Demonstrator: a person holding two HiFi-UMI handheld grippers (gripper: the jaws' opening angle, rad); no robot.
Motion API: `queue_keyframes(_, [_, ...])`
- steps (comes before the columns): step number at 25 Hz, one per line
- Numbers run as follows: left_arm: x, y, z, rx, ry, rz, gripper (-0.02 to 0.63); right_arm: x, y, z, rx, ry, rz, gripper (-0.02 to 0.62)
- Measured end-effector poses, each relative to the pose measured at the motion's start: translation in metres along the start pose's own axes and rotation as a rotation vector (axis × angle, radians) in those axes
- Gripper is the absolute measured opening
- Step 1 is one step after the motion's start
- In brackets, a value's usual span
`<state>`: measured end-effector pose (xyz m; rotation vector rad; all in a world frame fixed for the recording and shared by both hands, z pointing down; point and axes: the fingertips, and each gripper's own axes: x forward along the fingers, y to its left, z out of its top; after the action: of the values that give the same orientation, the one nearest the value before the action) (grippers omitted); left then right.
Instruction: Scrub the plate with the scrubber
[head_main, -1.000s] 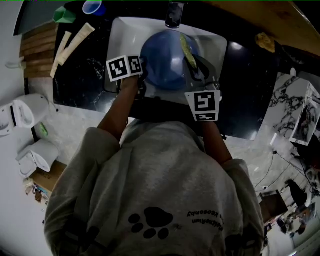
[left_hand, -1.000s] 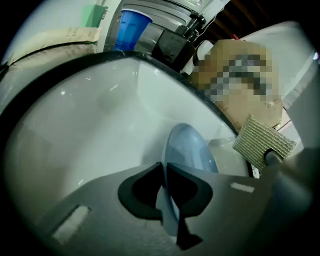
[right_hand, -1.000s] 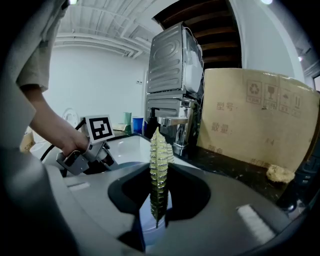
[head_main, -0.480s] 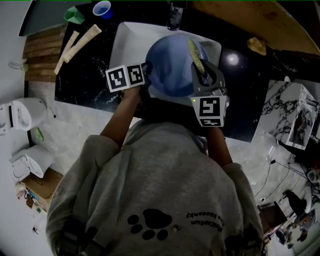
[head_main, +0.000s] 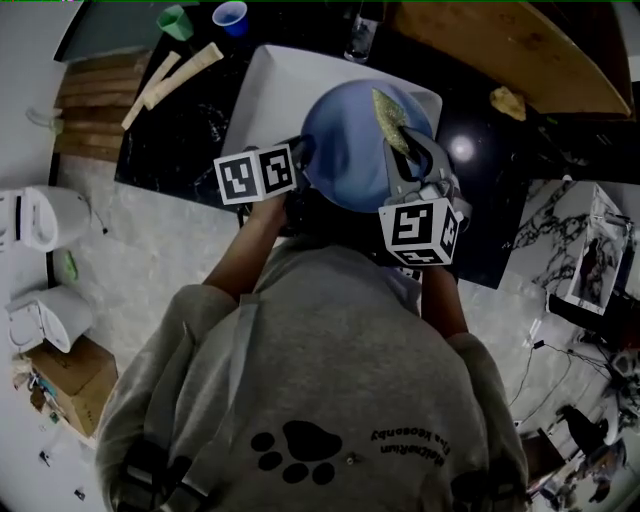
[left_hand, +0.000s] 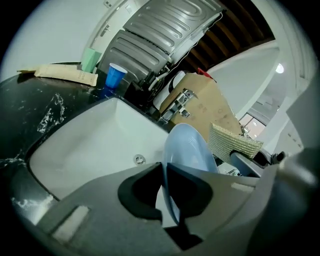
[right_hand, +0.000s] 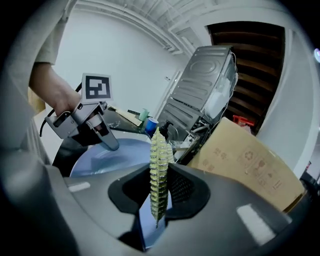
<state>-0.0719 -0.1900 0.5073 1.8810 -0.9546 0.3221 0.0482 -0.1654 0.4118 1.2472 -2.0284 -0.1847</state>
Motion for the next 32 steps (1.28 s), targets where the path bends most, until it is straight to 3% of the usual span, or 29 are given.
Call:
queue_keyframes(11, [-0.061, -0.035, 0.037, 0.126, -0.228, 0.024, 0.017, -0.03, 0.006, 0.061, -0.32, -0.088, -0.05, 0.074])
queue_keyframes(18, [-0.084, -0.054, 0.055, 0.178, -0.319, 0.018, 0.017, -0.04, 0.002, 0.099, -0.404, -0.126, -0.098, 0.074])
queue_keyframes(22, [-0.094, -0.063, 0.064, 0.18, -0.364, 0.0, 0.017, -0.037, 0.006, 0.107, -0.511, -0.113, -0.104, 0.072])
queue_keyframes(26, [-0.105, -0.071, 0.073, 0.179, -0.408, -0.009, 0.018, -0.024, 0.017, 0.109, -0.615, -0.069, -0.084, 0.072])
queue_keyframes(32, [-0.12, -0.068, 0.082, 0.172, -0.466, 0.007, 0.023, -0.016, 0.051, 0.112, -0.672, -0.083, 0.019, 0.072])
